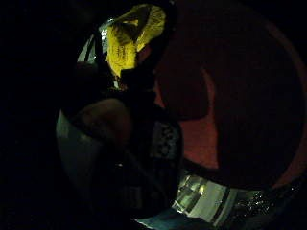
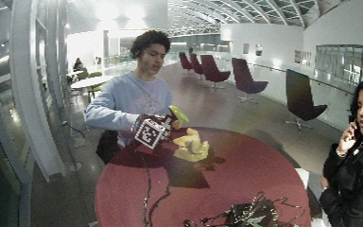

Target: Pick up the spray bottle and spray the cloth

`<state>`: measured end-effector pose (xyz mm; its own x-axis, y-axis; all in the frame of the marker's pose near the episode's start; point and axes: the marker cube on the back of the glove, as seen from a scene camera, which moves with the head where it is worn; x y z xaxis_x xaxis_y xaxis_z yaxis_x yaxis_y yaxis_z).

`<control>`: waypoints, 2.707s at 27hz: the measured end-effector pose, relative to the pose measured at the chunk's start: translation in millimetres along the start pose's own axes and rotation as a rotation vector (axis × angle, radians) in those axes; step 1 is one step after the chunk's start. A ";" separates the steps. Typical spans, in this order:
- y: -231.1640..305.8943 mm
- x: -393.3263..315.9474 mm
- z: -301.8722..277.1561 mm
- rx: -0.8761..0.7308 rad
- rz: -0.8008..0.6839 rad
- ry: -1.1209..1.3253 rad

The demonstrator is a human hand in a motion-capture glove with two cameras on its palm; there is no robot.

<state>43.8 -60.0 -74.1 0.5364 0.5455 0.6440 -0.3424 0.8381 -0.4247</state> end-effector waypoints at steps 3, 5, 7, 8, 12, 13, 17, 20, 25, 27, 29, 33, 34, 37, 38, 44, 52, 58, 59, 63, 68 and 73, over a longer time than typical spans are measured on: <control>1.4 3.8 2.5 -0.007 0.015 0.018; 0.8 4.1 3.6 -0.006 0.021 0.016; -0.7 2.9 3.8 -0.001 0.026 0.010; -1.0 2.7 4.0 0.000 0.027 0.012; 1.4 2.5 6.4 -0.022 0.032 0.019; 1.9 2.9 7.2 -0.024 0.034 0.023; 6.0 1.1 9.8 -0.043 0.046 0.012; 7.6 1.1 10.9 -0.044 0.045 0.017; 8.0 7.2 9.2 -0.038 0.036 0.065; 9.4 9.0 8.6 -0.050 0.035 0.082; 7.2 4.4 9.0 -0.040 0.037 0.051; 5.6 -1.2 10.5 -0.039 0.042 0.009; 6.0 -0.3 10.9 -0.042 0.042 0.015; 6.1 1.3 11.4 -0.043 0.040 0.027; 4.9 1.2 11.5 -0.035 0.039 0.027; -0.5 -9.4 17.3 0.008 -0.041 0.015; -24.1 -82.0 28.5 0.081 -0.359 -0.003; -68.4 -150.6 51.7 0.142 -0.613 -0.153; -80.5 -157.1 58.6 0.150 -0.656 -0.146; -131.4 -175.4 90.4 0.178 -0.774 -0.079; -184.1 -197.1 114.1 0.257 -0.822 -0.122; -212.0 -187.9 140.9 0.241 -0.810 -0.094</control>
<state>-93.0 -339.1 -15.4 0.6239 -0.2338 0.7457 -0.0415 0.9430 0.3303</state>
